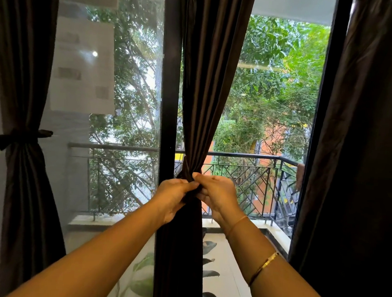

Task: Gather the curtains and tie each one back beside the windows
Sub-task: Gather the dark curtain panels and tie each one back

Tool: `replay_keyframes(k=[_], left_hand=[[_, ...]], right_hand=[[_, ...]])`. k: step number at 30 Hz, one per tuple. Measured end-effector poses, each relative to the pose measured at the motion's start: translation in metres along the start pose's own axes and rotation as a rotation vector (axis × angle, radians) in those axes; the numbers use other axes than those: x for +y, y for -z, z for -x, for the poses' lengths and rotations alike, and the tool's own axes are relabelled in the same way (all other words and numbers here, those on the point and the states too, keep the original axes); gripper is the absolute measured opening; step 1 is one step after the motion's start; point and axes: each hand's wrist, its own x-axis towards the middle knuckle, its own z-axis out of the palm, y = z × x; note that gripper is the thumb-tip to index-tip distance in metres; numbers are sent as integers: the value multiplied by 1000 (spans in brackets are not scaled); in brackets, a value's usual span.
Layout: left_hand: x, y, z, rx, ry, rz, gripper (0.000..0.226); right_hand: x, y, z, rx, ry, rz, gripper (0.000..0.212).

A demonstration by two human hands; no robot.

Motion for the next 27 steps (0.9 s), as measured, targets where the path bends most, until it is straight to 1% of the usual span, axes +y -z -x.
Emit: replay_keyframes(k=[1,3,5,7,11,12,15,17,19,21,23,24,25,26,27], left_hand=[[-3,0,0,14,-20,-35,28],[-7,0,1,41,-57,-78,30],[-10,-2,3,57,-104,-121,29],[-13,-3,5,87,-146,-135,29],[-21,-3,5,158,-189,-10,28],[-23,-3,5,172,-192,21,28],[-28,-4,6,155,-191,140,21],[-30,-3,4,124,-196,163,18],[-30,-1,3,93,-217,137,21],[-29,-1,3,60,-235,116,22],[-28,0,3,51,-252,70,22],[-28,1,2,63,-264,38,21],[-27,3,1,79,-276,8,21],[-25,4,-1,96,-285,-16,19],[-24,5,-2,111,-293,-37,14]], right_hand=[[1,-1,0,22,19,57,15],[0,-3,-2,74,39,117,20],[-1,-3,-5,119,53,151,22],[-1,-3,-7,138,49,132,24],[4,-7,-9,80,-81,-158,26],[6,-8,-8,72,-107,-206,24],[8,-11,-8,41,-190,-234,9],[6,-12,-7,-17,-236,-289,15],[5,-12,-8,-89,-239,-423,21],[3,-10,-10,-133,-229,-520,22],[2,-6,-11,-167,-192,-490,23],[1,-4,-10,-186,-167,-418,23],[3,-1,-11,-193,-132,-319,17],[5,-1,-10,-201,-88,-231,6],[8,0,-11,-208,-25,-147,13]])
